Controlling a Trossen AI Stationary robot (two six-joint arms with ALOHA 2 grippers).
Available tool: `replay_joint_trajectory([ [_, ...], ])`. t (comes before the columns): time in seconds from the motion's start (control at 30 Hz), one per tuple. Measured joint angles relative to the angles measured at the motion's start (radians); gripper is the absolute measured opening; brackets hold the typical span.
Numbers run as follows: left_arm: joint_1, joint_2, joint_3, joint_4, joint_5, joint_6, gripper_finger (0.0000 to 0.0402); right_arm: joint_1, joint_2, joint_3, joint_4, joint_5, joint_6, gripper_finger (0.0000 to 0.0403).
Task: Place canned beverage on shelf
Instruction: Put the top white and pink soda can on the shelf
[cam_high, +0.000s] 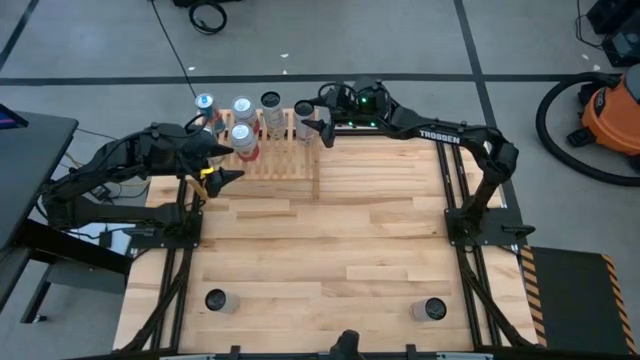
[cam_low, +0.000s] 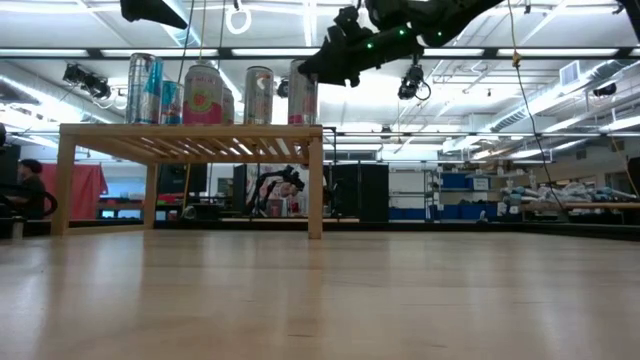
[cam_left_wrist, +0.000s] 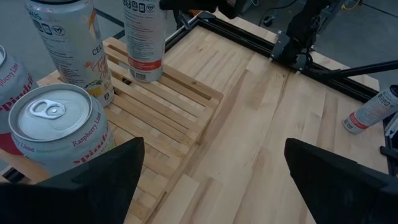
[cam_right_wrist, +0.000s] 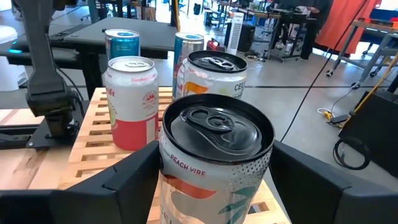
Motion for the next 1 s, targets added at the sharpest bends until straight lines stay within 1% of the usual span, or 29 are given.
replay_joint_trajectory([
  [0.1, 0.0, 0.0, 0.0, 0.0, 0.0, 0.0, 0.0389, 0.008, 0.0, 0.0, 0.002, 0.008, 0.001, 0.0275],
  [0.2, 0.0, 0.0, 0.0, 0.0, 0.0, 0.0, 0.0389, 0.026, 0.0, 0.0, 0.005, 0.027, -0.003, 0.0268],
  [0.3, 0.0, 0.0, 0.0, 0.0, 0.0, 0.0, 0.0389, 0.057, 0.0, 0.0, 0.008, 0.131, -0.029, 0.0268],
  [0.37, 0.0, 0.0, 0.0, 0.0, 0.0, 0.0, 0.0389, 0.074, 0.0, 0.0, 0.009, 0.175, -0.029, 0.0269],
  [0.47, 0.0, 0.0, 0.0, 0.0, 0.0, -0.001, 0.0389, 0.09, 0.0, 0.0, 0.017, 0.231, 0.01, 0.0269],
  [0.63, 0.0, 0.0, 0.0, 0.0, 0.0, -0.001, 0.0389, 0.11, 0.0, 0.0, 0.047, 0.371, 0.048, 0.0269],
  [0.73, 0.0, 0.0, 0.0, 0.0, 0.0, -0.001, 0.0389, 0.119, 0.0, 0.0, 0.067, 0.423, 0.086, 0.0269],
  [0.83, 0.0, 0.0, 0.0, 0.0, 0.0, -0.002, 0.0389, 0.129, 0.0, 0.001, 0.084, 0.456, 0.097, 0.0269],
  [1.0, 0.0, 0.0, 0.0, 0.0, 0.0, -0.008, 0.0389, 0.145, 0.014, 0.001, 0.075, 0.471, 0.115, 0.0269],
])
